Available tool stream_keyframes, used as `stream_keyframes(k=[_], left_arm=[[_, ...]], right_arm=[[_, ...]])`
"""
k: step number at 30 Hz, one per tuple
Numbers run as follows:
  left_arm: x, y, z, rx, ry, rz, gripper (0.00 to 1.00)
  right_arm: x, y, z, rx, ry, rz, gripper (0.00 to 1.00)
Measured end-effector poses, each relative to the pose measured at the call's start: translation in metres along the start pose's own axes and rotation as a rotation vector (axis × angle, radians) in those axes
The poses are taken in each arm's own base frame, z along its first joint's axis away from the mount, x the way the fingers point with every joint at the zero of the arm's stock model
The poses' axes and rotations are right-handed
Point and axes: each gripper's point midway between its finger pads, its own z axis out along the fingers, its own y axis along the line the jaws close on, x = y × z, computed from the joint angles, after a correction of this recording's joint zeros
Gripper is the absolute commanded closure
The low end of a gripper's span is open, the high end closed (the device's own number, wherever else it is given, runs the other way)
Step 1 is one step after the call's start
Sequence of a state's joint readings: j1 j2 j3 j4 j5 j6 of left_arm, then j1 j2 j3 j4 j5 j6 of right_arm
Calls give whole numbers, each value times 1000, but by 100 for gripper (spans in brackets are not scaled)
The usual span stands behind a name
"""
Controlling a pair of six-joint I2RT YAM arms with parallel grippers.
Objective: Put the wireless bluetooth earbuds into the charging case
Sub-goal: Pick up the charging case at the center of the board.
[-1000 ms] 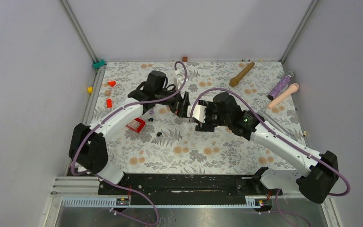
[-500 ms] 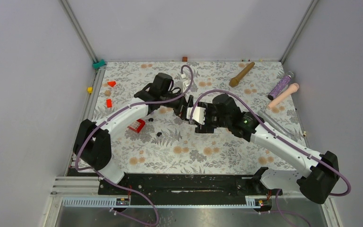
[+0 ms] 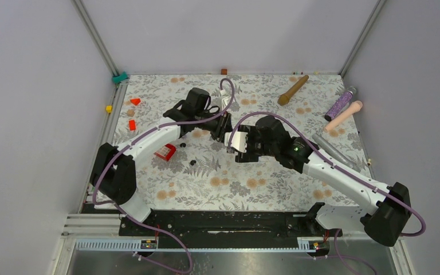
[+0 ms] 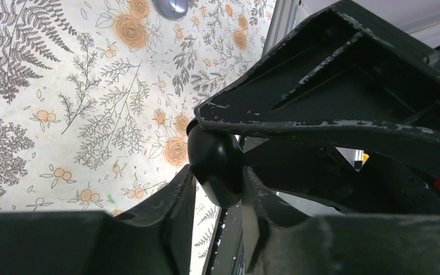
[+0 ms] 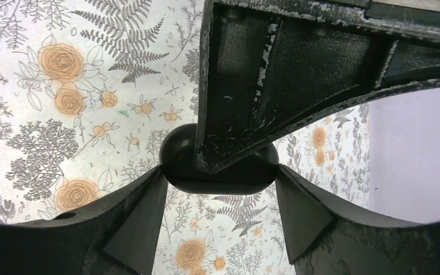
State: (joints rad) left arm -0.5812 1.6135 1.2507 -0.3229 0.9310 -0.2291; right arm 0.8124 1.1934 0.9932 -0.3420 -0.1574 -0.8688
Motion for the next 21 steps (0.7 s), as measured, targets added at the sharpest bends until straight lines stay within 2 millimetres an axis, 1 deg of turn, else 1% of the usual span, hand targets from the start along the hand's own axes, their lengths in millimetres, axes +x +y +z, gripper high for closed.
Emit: stream_keyframes(k=[2,5,6,10,14,18,21], left_arm=[[-1,1,-1,-2,-2,-15,88],[-1,1,-1,1,-3,-15,96],[-1,0,-1,3,-3,-7,97],[1,0,-1,6,3,11,98],[1,-3,-5,4,3,29,99],[-10,-13,-21,1,-40,77,100],[-20,-26,-39,0,-81,134,100]], right_arm=[[-1,-3,0,14,1,-8,27],[-1,-3,0,17,3,-1,4],[-1,-2,0,17,3,8,1],[-4,-7,-3,36,3,50,1],[-18,-12,-14,35,-24,106,0],[-41,-19,-36,24,-101,180,1],[-56,-34,-59,26,-177,282,1]])
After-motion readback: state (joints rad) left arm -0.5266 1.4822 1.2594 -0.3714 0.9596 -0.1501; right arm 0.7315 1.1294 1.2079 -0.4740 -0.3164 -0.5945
